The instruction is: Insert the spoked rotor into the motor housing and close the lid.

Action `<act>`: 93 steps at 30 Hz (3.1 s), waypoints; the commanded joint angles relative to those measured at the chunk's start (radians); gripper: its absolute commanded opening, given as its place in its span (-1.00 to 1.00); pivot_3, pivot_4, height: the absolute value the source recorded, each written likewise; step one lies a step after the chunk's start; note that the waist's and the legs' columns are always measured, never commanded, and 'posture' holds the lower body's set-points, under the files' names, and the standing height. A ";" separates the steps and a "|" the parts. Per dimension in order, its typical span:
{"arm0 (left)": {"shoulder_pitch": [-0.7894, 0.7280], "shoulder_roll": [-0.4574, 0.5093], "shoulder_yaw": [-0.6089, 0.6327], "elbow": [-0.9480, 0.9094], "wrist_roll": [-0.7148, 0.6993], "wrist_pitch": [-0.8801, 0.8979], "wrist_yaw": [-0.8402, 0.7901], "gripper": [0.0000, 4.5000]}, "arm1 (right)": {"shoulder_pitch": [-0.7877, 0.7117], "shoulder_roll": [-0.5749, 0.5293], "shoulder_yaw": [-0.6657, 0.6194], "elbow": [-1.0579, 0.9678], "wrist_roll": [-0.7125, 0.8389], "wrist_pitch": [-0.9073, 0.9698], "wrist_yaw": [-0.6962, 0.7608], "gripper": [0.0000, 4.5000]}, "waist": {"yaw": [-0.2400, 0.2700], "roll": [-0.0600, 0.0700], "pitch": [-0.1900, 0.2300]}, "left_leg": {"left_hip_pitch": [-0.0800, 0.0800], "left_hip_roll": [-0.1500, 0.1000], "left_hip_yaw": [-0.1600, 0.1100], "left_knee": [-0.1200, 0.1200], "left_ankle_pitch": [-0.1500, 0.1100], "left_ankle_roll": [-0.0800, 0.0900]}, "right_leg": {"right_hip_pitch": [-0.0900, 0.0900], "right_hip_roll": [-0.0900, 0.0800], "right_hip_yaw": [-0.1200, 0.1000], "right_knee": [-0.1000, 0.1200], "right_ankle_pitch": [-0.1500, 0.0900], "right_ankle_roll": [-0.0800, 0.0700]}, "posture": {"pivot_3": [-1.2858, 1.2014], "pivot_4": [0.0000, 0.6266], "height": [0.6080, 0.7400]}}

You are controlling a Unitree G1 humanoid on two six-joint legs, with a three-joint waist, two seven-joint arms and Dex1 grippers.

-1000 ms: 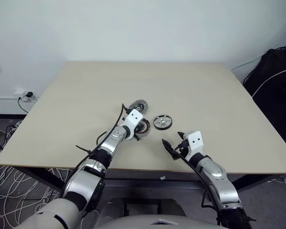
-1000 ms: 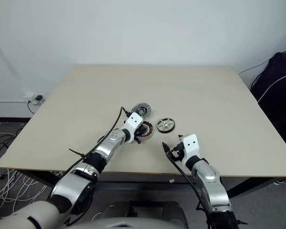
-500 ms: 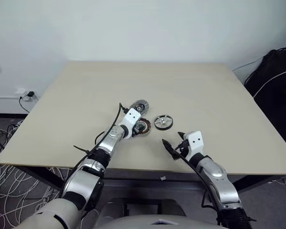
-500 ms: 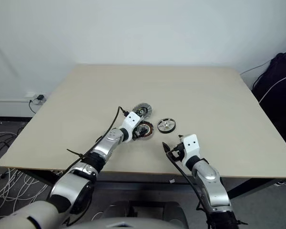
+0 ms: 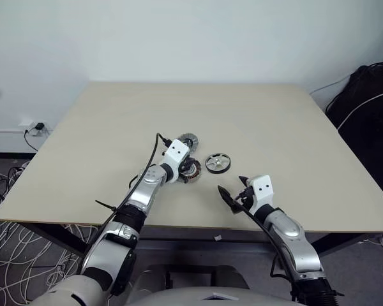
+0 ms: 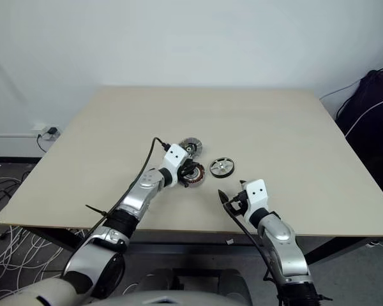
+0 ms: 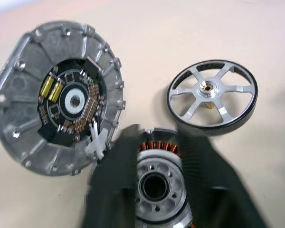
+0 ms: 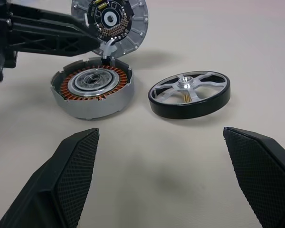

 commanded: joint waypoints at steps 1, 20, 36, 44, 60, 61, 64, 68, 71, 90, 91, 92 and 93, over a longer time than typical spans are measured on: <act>-0.011 0.009 0.009 -0.041 -0.011 0.015 -0.004 -0.98 | -0.021 0.003 -0.006 -0.033 0.007 -0.008 0.003 1.00 | 0.000 0.000 0.000 | 0.000 0.000 0.000 0.000 0.000 0.000 | 0.000 0.000 0.000 0.000 0.000 0.000 | 0.03 -1.00 1.00; -0.077 -0.008 -0.034 0.093 0.038 0.000 0.009 -0.98 | -0.008 0.007 -0.011 -0.036 0.005 -0.016 -0.008 1.00 | 0.000 0.000 0.000 | 0.000 0.000 0.000 0.000 0.000 0.000 | 0.000 0.000 0.000 0.000 0.000 0.000 | 0.03 -1.00 1.00; -0.118 -0.027 -0.032 0.185 0.056 -0.032 0.027 -0.98 | -0.002 0.011 -0.014 -0.033 0.004 -0.023 -0.011 1.00 | 0.000 0.000 0.000 | 0.000 0.000 0.000 0.000 0.000 0.000 | 0.000 0.000 0.000 0.000 0.000 0.000 | 0.03 -1.00 1.00; -0.153 -0.044 -0.034 0.252 0.065 -0.056 0.032 -0.98 | 0.000 0.012 -0.016 -0.034 0.004 -0.024 -0.016 1.00 | 0.000 0.000 0.000 | 0.000 0.000 0.000 0.000 0.000 0.000 | 0.000 0.000 0.000 0.000 0.000 0.000 | 0.03 -1.00 1.00; -0.235 -0.068 -0.009 0.433 0.063 -0.096 0.065 -0.98 | -0.009 0.016 -0.017 -0.030 0.004 -0.024 -0.023 1.00 | 0.000 0.000 0.000 | 0.000 0.000 0.000 0.000 0.000 0.000 | 0.000 0.000 0.000 0.000 0.000 0.001 | 0.03 -1.00 1.00; -0.238 -0.069 -0.007 0.442 0.063 -0.098 0.065 -0.98 | -0.009 0.016 -0.017 -0.031 0.004 -0.024 -0.023 1.00 | 0.000 0.000 0.000 | 0.000 0.000 0.000 0.000 0.000 0.000 | 0.000 0.000 0.000 0.000 0.000 0.001 | 0.03 -1.00 1.00; -0.251 -0.073 -0.008 0.472 0.066 -0.111 0.072 -0.98 | -0.012 0.016 -0.017 -0.030 0.004 -0.023 -0.023 1.00 | 0.000 0.000 0.000 | 0.000 0.000 0.000 0.001 0.000 0.000 | 0.000 0.000 0.000 0.000 0.001 0.001 | 0.03 -1.00 1.00; -0.272 -0.091 -0.007 0.500 0.066 -0.124 0.074 -0.98 | -0.013 0.015 -0.017 -0.031 0.005 -0.022 -0.023 1.00 | 0.000 0.000 0.000 | 0.000 0.000 0.000 0.001 0.000 0.000 | 0.001 0.000 0.000 0.000 0.001 0.001 | 0.03 -1.00 1.00; -0.287 -0.103 -0.004 0.517 0.067 -0.133 0.076 -0.98 | -0.016 0.015 -0.017 -0.029 0.005 -0.022 -0.022 1.00 | 0.000 0.000 0.000 | 0.000 0.000 0.000 0.001 0.000 0.000 | 0.001 0.000 0.000 0.000 0.001 0.001 | 0.03 -1.00 1.00; -0.113 0.008 0.049 0.092 -0.006 -0.030 -0.007 -0.98 | -0.022 0.016 -0.017 -0.033 0.007 -0.012 -0.019 1.00 | -0.003 0.000 0.000 | 0.000 0.000 0.000 0.000 0.000 0.000 | 0.000 0.000 0.000 0.000 0.001 0.001 | 0.03 -1.00 1.00; -0.100 0.015 0.048 0.075 -0.006 -0.020 -0.011 -0.98 | -0.024 0.017 -0.016 -0.034 0.007 -0.010 -0.019 1.00 | -0.003 0.000 0.000 | 0.000 0.000 0.000 0.000 0.000 0.000 | 0.000 0.000 0.000 0.000 0.001 0.001 | 0.03 -1.00 1.00; -0.088 0.021 0.045 0.063 -0.005 -0.010 -0.014 -0.98 | -0.025 0.017 -0.016 -0.035 0.007 -0.008 -0.019 1.00 | -0.002 0.000 0.000 | 0.000 0.000 0.000 0.000 0.000 0.000 | 0.000 0.000 0.000 0.000 0.001 0.001 | 0.03 -1.00 1.00; -0.079 0.025 0.042 0.055 -0.003 -0.003 -0.015 -0.98 | -0.026 0.018 -0.015 -0.037 0.007 -0.006 -0.019 1.00 | -0.001 0.000 0.000 | 0.000 0.000 0.000 0.001 0.000 0.000 | 0.000 0.000 0.000 0.000 0.001 0.001 | 0.03 -1.00 1.00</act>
